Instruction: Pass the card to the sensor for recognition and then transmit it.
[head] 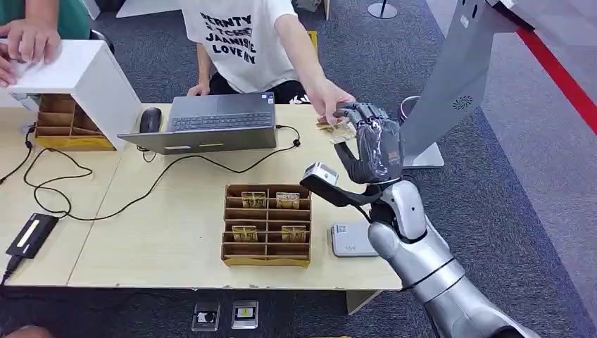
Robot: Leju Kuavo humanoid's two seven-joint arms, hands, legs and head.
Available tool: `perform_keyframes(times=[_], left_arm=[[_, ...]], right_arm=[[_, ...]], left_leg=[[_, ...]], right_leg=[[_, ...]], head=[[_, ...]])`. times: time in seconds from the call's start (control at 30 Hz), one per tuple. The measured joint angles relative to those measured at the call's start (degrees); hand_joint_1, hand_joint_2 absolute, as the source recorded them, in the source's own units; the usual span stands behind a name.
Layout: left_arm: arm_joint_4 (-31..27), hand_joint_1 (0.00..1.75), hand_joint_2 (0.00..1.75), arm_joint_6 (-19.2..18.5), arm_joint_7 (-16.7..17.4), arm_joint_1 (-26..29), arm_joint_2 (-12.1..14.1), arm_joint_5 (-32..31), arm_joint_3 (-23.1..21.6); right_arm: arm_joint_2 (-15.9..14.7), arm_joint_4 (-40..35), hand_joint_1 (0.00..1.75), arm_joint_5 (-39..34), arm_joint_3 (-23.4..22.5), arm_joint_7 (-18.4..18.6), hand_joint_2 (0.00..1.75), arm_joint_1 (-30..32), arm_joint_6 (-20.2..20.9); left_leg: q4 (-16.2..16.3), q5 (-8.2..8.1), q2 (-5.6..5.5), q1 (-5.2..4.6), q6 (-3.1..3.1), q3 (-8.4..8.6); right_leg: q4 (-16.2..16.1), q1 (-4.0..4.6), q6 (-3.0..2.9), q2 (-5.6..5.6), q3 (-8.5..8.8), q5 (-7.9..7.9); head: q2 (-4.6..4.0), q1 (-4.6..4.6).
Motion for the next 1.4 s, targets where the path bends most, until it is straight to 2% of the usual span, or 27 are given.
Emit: perform_keyframes(times=[0.67,0.83,0.93,1.13,1.27,1.4], left_arm=[[0.00,0.00,0.00,0.02,0.00,-0.02,0.07,-0.57,0.00],[0.00,0.00,0.00,0.02,0.00,-0.03,0.07,-0.59,0.00],[0.00,0.00,0.00,0.04,0.00,-0.03,0.07,-0.55,0.00],[0.00,0.00,0.00,0.02,0.00,0.03,0.07,-0.20,0.00],[0.00,0.00,0.00,-0.07,0.00,0.14,0.09,0.22,0.00],[0.00,0.00,0.00,-0.15,0.00,0.39,0.09,0.72,0.00]], right_arm=[[-0.46,-1.70,1.75,0.22,-0.55,1.09,1.75,0.55,-0.02],[-0.55,-2.03,1.75,-2.28,-0.57,0.72,1.75,0.72,-0.04],[-0.59,-2.05,1.75,-9.10,-0.57,-0.26,1.75,0.77,-0.04],[-0.68,-2.45,1.75,-29.93,-0.44,-3.21,1.75,0.76,1.57],[-0.79,-3.06,1.75,-43.01,-0.33,-4.66,1.75,0.62,4.92],[-1.29,-3.65,1.75,-57.76,-0.28,-5.16,1.75,0.49,10.45]], left_leg=[[0.00,0.00,0.02,0.00,0.00,0.00],[0.00,0.00,0.02,0.00,0.00,0.00],[0.00,0.00,0.02,0.00,0.00,0.00],[0.00,0.00,0.02,0.00,0.00,-0.01],[0.00,0.00,0.02,0.00,0.00,0.00],[0.00,0.00,0.02,0.00,0.00,0.00]], right_leg=[[0.00,0.00,0.00,0.03,-0.03,0.00],[0.00,0.00,0.00,0.03,-0.03,0.00],[0.00,0.00,0.00,0.03,-0.02,0.00],[0.00,0.00,0.00,0.03,-0.02,0.00],[0.00,0.00,0.00,0.03,-0.02,0.00],[0.00,0.00,0.00,0.03,-0.03,0.00]], head=[[0.00,0.00],[0.00,0.00],[0.00,0.00],[0.00,0.00],[0.00,0.00],[0.00,0.00]])
